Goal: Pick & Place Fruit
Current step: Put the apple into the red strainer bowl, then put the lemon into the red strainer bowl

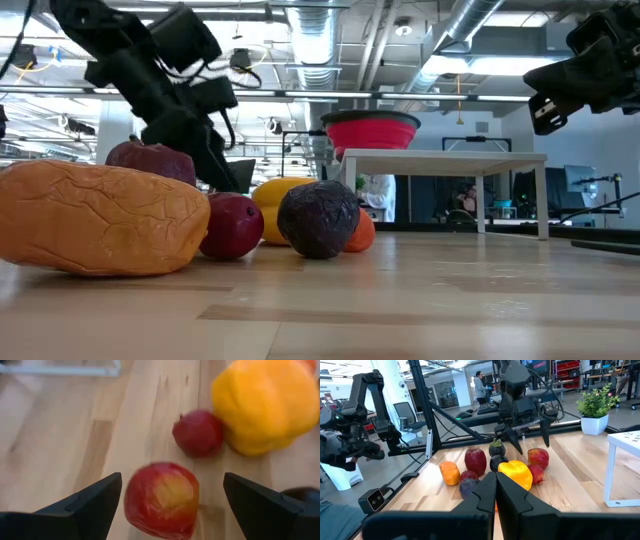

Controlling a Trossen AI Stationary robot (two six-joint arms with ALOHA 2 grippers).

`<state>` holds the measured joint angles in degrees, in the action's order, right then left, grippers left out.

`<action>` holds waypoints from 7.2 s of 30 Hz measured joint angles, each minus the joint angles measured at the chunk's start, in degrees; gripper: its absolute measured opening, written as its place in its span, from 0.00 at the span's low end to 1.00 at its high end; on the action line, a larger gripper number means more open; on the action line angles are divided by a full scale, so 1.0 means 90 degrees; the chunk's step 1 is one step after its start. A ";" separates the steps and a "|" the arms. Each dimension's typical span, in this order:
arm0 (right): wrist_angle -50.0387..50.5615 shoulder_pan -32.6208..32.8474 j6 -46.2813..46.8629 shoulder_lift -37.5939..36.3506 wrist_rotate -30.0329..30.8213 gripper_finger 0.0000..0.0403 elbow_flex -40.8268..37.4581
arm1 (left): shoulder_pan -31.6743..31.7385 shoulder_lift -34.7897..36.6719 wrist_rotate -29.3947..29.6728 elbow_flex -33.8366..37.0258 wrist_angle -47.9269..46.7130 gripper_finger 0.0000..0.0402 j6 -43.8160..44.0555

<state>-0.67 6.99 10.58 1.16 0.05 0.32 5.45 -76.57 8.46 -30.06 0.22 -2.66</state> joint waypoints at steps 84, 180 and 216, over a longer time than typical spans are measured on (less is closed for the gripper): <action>0.0000 -0.0001 0.0001 0.0000 -0.0004 0.01 0.0000 | 0.2640 -0.4280 -0.0385 -0.6997 0.0812 0.79 -0.0347; -0.0002 -0.0001 0.0000 -0.0006 -0.0005 0.01 -0.0001 | 0.2117 -0.2997 -0.1250 -0.5036 0.4360 0.71 -0.0969; 0.0000 0.0001 -0.0001 -0.0004 -0.0005 0.01 0.0000 | 0.2759 -0.3892 -0.0816 -0.5411 0.3844 0.86 -0.0556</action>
<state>-0.67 7.01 10.57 1.13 0.01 0.32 30.28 -111.59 1.11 -78.76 34.82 -7.66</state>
